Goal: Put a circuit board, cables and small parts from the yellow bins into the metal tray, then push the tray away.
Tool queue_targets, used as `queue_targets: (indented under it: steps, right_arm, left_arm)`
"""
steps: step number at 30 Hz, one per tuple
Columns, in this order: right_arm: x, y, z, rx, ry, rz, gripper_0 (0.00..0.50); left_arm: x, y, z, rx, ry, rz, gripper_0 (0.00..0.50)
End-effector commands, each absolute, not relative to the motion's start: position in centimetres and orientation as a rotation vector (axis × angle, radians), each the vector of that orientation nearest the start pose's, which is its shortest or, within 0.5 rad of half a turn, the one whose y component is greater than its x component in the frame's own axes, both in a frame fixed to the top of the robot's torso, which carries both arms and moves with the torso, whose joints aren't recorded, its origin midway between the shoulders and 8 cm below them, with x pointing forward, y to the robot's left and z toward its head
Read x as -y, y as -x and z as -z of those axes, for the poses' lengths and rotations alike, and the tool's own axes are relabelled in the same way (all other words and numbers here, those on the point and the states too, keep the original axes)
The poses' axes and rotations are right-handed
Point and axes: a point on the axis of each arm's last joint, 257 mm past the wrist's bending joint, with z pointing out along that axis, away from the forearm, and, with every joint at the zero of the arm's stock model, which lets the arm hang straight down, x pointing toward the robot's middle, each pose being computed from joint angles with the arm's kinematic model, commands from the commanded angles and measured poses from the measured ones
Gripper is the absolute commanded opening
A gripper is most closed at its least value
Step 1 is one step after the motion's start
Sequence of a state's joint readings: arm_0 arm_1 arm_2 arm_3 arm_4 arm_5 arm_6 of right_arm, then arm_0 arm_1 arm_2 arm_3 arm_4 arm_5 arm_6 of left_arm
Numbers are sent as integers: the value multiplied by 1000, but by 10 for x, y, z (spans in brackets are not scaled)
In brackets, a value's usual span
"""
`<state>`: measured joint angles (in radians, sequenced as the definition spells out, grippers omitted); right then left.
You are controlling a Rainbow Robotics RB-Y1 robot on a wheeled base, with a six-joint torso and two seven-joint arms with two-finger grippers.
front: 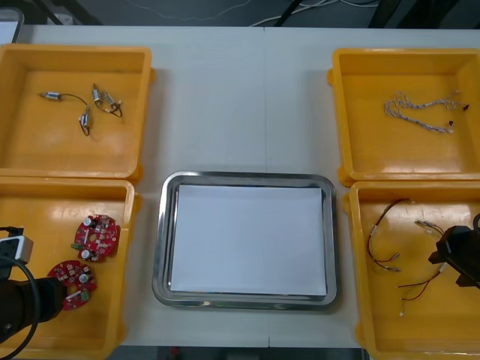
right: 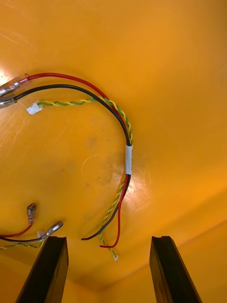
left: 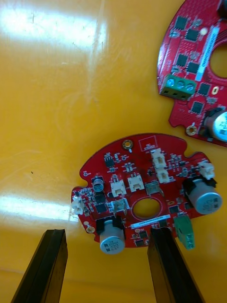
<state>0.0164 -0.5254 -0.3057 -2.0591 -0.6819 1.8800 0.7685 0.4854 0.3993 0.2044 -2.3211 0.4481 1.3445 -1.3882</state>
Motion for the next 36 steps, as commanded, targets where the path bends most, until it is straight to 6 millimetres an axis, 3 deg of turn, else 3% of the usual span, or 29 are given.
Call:
queue_targets:
  steps: [1, 6, 15, 17, 18, 19, 20, 24, 31, 36]
  right_arm:
    - [385, -328, 266, -2707, -949, -162, 500]
    - [394, -329, 265, -2716, -892, -145, 500]
    - [401, -345, 282, -2708, -855, -174, 500]
    - [400, -349, 286, -2701, -851, -180, 500]
    - [400, -352, 290, -2698, -852, -180, 500]
    - [399, -353, 291, -2697, -849, -180, 500]
    - [399, -354, 294, -2696, -849, -180, 500]
    - [400, -358, 304, -2691, -859, -178, 500]
    - [400, -356, 318, -2709, -863, -152, 500]
    - [398, -355, 324, -2714, -875, -149, 500]
  left_arm:
    - [-356, -285, 330, -2592, 146, -43, 500]
    - [-356, -283, 337, -2600, 149, -43, 500]
    - [-356, -287, 346, -2592, 148, -45, 500]
    - [-355, -287, 346, -2593, 147, -44, 447]
    - [-356, -286, 347, -2594, 146, -48, 367]
    - [-356, -286, 347, -2594, 149, -48, 324]
    - [-357, -286, 347, -2594, 149, -50, 231]
    - [-358, -286, 346, -2592, 151, -54, 10]
    - [-362, -290, 342, -2582, 155, -67, 0]
    - [-381, -299, 329, -2557, 171, -112, 0]
